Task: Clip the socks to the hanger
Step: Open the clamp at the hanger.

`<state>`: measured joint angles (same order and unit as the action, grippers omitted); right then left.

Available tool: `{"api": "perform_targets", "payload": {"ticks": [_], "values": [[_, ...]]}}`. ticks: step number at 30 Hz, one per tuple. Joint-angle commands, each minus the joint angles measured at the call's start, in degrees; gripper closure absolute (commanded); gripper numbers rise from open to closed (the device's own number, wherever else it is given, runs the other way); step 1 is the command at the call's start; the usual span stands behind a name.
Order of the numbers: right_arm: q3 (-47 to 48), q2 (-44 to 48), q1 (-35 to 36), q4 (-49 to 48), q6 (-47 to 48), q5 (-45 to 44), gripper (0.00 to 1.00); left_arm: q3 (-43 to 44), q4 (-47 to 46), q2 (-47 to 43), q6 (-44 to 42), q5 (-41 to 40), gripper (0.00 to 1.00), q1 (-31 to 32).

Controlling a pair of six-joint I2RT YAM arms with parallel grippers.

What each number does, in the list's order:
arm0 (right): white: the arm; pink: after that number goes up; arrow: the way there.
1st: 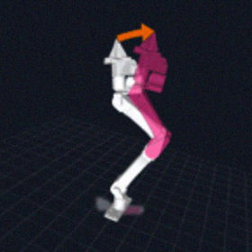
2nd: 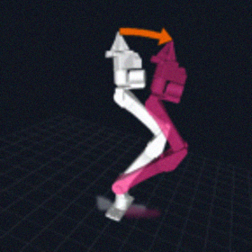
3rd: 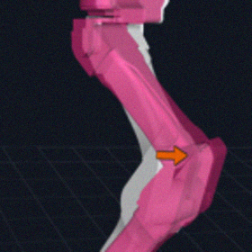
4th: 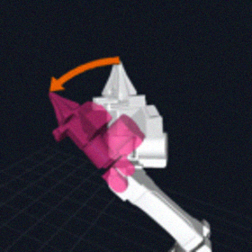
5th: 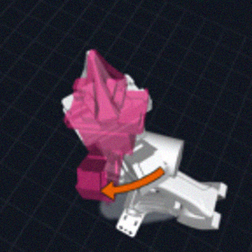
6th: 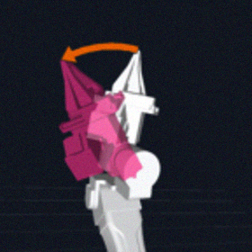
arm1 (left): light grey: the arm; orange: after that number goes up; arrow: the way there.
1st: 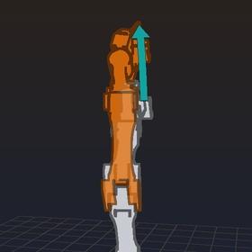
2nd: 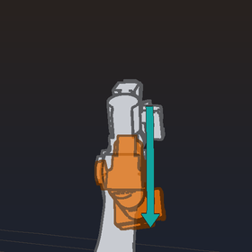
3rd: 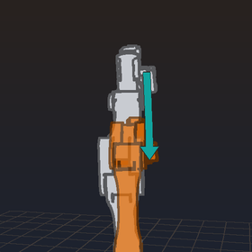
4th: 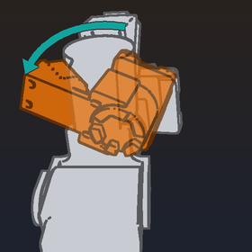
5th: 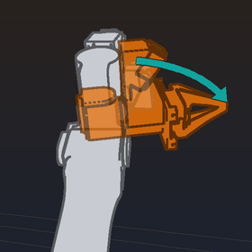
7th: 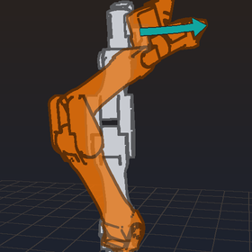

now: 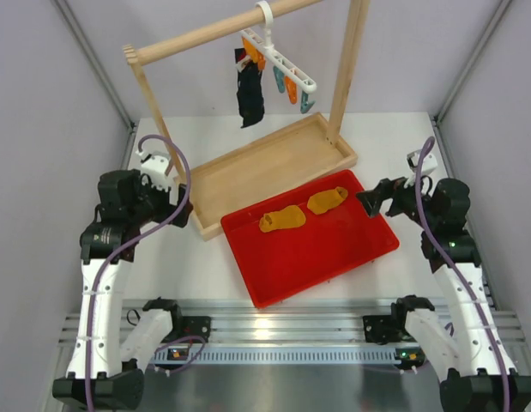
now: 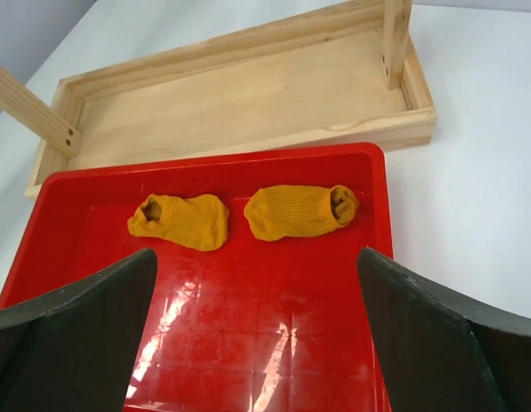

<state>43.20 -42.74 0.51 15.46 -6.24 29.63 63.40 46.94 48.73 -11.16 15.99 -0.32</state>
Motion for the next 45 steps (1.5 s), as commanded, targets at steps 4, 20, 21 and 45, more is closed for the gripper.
{"api": "perform_targets", "payload": {"ticks": [4, 20, 21, 45], "values": [[0.92, -2.34, 0.45, -12.29, -2.20, 5.69, 0.00, -0.72, -3.34, -4.16, -7.46, 13.87, 0.02, 0.14], [14.44, -27.82, 6.42, -47.52, -9.58, 6.41, 0.21, -2.23, -30.76, -1.19, -7.90, 27.96, 0.02, 14.28], [17.24, -29.57, 6.78, -49.02, -10.36, 6.58, 0.25, -1.79, -31.11, 0.12, -8.87, 27.52, 0.02, 15.77], [39.15, -53.58, 19.52, -65.21, -15.12, 13.96, 0.35, 6.21, -60.03, 14.02, 25.39, 10.21, 0.02, 22.64]]}}
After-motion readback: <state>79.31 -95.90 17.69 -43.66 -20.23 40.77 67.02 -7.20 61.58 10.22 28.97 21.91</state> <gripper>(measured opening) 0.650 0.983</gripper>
